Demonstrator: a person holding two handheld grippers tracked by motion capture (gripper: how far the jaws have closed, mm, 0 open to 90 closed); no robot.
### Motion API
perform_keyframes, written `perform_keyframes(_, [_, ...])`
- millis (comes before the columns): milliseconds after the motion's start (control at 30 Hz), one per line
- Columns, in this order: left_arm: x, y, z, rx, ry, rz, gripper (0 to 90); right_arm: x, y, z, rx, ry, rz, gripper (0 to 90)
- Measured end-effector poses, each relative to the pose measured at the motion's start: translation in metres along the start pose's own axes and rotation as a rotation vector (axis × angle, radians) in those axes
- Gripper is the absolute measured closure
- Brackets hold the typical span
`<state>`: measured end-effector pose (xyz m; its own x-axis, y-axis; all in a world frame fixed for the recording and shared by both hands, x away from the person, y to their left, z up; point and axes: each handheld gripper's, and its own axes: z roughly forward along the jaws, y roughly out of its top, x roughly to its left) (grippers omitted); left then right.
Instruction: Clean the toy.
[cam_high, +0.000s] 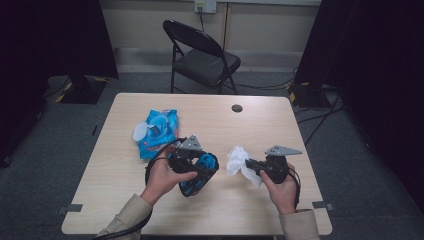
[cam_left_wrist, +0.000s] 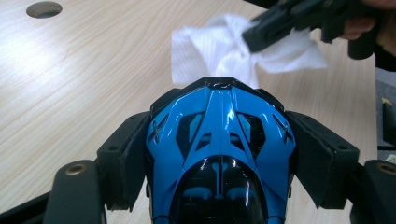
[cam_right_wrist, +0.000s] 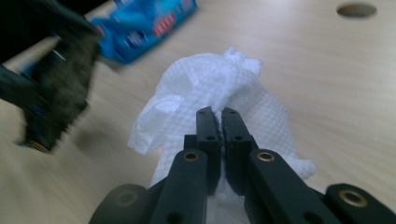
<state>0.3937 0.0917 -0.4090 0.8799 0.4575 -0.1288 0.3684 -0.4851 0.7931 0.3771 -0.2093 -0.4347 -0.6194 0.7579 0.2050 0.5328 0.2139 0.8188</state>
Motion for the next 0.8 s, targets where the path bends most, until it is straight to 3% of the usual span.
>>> perform_keyframes(233, [-0.003, -0.002, 0.0, -0.013, -0.009, 0.012, 26.2, 0.023, 0.032, -0.019, -0.165, 0.144, 0.038, 88.2])
perform_keyframes(567, [-0.014, 0.004, -0.001, -0.03, -0.006, 0.029, 26.2, 0.058, 0.031, 0.009, -0.107, 0.244, -0.01, 88.2])
perform_keyframes(800, [-0.005, 0.0, 0.002, -0.04, 0.001, -0.006, 26.2, 0.062, 0.03, 0.012, -0.108, 0.253, -0.021, 88.2])
